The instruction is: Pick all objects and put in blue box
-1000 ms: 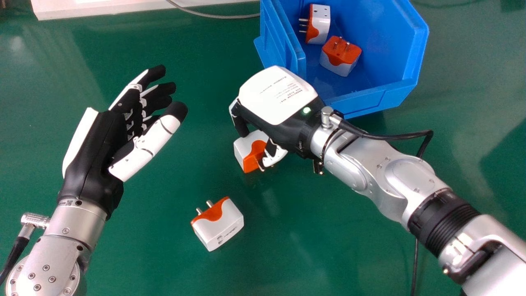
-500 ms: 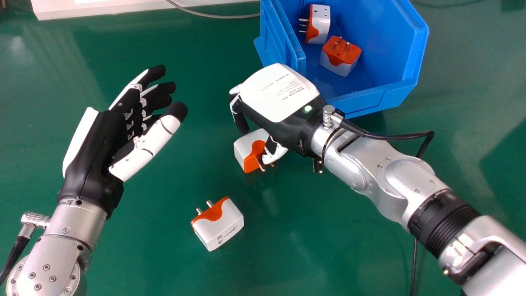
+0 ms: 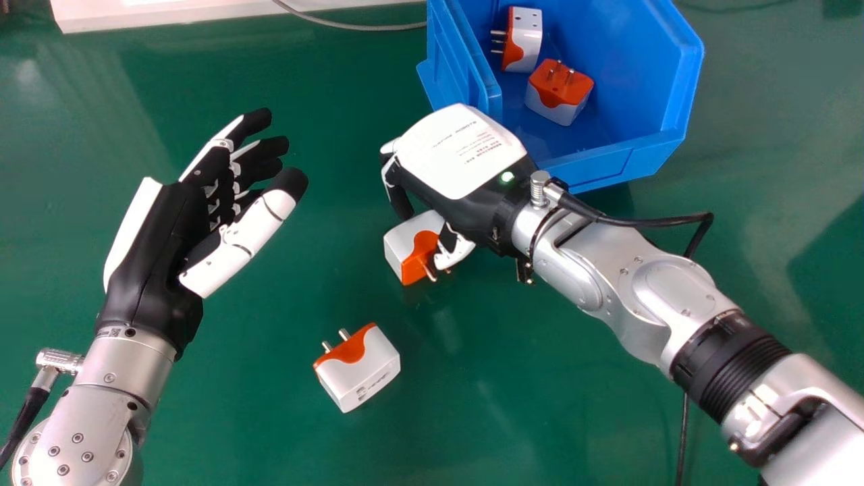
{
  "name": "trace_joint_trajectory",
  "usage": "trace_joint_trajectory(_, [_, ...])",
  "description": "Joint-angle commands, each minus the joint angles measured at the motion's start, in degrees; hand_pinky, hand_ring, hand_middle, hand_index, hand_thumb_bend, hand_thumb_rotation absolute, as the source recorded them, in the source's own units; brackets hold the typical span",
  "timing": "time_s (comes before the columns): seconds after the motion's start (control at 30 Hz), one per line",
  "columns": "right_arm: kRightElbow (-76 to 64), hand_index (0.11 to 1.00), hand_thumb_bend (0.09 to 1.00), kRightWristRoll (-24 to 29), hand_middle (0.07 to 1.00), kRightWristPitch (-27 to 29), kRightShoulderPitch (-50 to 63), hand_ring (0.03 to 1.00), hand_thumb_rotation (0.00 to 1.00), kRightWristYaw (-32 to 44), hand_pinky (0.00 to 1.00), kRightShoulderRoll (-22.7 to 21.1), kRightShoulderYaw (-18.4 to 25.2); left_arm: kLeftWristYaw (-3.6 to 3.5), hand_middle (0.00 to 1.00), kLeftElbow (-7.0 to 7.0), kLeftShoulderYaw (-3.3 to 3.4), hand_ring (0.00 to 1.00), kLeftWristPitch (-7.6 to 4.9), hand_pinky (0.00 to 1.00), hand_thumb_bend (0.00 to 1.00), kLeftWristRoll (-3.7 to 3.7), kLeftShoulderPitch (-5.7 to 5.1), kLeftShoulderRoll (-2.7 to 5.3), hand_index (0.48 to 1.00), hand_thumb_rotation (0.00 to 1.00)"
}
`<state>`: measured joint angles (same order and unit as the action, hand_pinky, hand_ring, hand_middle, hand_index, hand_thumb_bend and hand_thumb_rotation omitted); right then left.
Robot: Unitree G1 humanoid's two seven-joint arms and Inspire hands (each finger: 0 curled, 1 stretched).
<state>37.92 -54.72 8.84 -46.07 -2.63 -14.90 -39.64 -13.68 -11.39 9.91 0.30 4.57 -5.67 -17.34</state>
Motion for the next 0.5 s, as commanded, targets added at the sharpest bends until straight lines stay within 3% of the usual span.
trace_joint_trajectory(0.0, [-1.7,0.495,0.460,0.5,0.841,-0.4,-1.1,0.792,0.00,1.0,0.45,-0.5,1.1,-0.07,0.87,-0.38,0.16,0.87,-1.49,0.83,0.63,-0.23,0.72,-0.37,0.902,0.60])
trace_joint_trajectory(0.1, [-1.5,0.495,0.460,1.0,0.845,-0.6,-1.4,0.797,0.00,1.9,0.45,-0.4,1.6,-0.05,0.87,-0.30,0.11,0.87,-1.50,0.83,0.63,-0.30,0.88,-0.38,0.902,0.60])
trace_joint_trajectory(0.13, [-1.8,0.559,0.451,1.3,0.851,-0.9,-1.4,0.802,0.00,2.4,0.45,-0.3,1.9,-0.06,0.87,-0.29,0.10,0.87,-1.51,0.83,0.63,-0.31,0.90,-0.39,0.902,0.60])
trace_joint_trajectory(0.2, [-2.4,0.659,0.594,2.0,0.865,-1.5,-1.1,0.815,0.01,3.1,0.53,-0.1,2.6,-0.08,0.87,-0.11,0.11,0.87,-1.57,0.83,0.63,-0.35,1.05,-0.42,0.902,0.60])
trace_joint_trajectory(0.23, [-2.7,0.659,0.594,2.3,0.865,-1.7,-0.8,0.815,0.01,3.4,0.53,-0.1,3.0,-0.11,0.87,0.10,0.10,0.87,-1.64,0.83,0.63,-0.37,1.18,-0.45,0.902,0.60])
trace_joint_trajectory(0.33, [-3.4,0.762,0.775,2.7,0.888,-2.3,-0.1,0.843,0.08,3.8,0.62,0.2,3.7,-0.21,0.87,0.61,0.12,0.87,-1.92,0.83,0.63,-0.34,1.41,-0.49,0.902,0.60])
trace_joint_trajectory(0.37, [-3.5,0.762,0.775,2.9,0.888,-2.6,0.0,0.843,0.08,3.9,0.62,0.3,3.8,-0.24,0.87,0.87,0.14,0.87,-1.97,0.83,0.63,-0.29,1.57,-0.52,0.902,0.60])
trace_joint_trajectory(0.47, [-3.8,0.893,0.920,3.2,0.928,-3.0,0.2,0.883,0.21,4.2,0.71,0.3,3.8,-0.30,0.87,1.13,0.18,0.87,-2.00,0.83,0.63,-0.21,1.76,-0.55,0.903,0.60])
